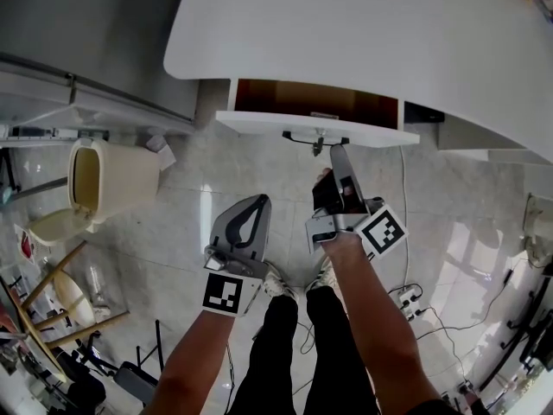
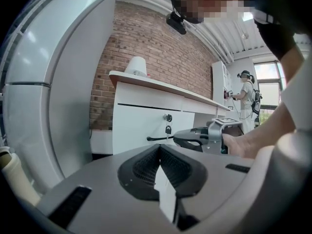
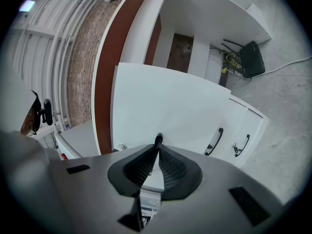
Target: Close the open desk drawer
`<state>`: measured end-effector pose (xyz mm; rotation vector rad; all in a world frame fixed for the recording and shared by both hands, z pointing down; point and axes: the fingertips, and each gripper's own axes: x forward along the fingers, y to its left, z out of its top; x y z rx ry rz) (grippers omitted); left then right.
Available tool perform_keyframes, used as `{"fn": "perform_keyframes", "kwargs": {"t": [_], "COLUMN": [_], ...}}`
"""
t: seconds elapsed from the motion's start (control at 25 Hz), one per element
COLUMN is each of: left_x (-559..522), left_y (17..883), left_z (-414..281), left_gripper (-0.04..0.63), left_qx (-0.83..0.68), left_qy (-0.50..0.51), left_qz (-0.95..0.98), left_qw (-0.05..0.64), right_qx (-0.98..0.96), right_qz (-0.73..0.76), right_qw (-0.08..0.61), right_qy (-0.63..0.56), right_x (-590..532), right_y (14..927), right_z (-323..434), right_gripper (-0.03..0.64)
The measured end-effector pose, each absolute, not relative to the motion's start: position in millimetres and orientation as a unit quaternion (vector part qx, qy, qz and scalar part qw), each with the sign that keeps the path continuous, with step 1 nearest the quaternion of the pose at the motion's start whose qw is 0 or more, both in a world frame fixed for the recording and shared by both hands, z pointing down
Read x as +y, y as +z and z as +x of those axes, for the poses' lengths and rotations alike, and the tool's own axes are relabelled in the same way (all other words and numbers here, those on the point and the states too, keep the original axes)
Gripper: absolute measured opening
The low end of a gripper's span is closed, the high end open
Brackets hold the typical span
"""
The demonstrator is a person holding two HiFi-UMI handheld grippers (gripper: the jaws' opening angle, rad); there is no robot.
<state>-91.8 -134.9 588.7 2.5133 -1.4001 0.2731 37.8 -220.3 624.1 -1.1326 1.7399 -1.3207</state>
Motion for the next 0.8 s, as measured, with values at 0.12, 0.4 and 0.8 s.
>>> {"fn": "perform_keyframes", "kwargs": {"t": [0.12, 0.4, 0.8], "left_x": [-146.6, -173.9, -181.3], "left_y": [580.0, 562.5, 569.9], "left_z": [-91.2, -96.0, -86.4], "left_gripper": [0.008, 0.008, 0.008], "left_qx": [-0.482, -0.481, -0.484], "left_qy": [0.09, 0.093, 0.101], "left_qz": [0.864, 0.868, 0.865], "left_qw": [0.116, 0.077, 0.088], "right_qx": [0.663, 0.646, 0.651], "right_qz": [-0.431, -0.43, -0.433], "right_qw": [0.341, 0.359, 0.346], "right_qy": [-0.508, -0.52, -0.519], "right_x": [-225.0, -238.8, -262.3], "right_y": [621.6, 621.1, 622.2], "right_z": [37.6, 41.1, 43.6], "right_gripper": [0.043, 0.043, 0.043]}}
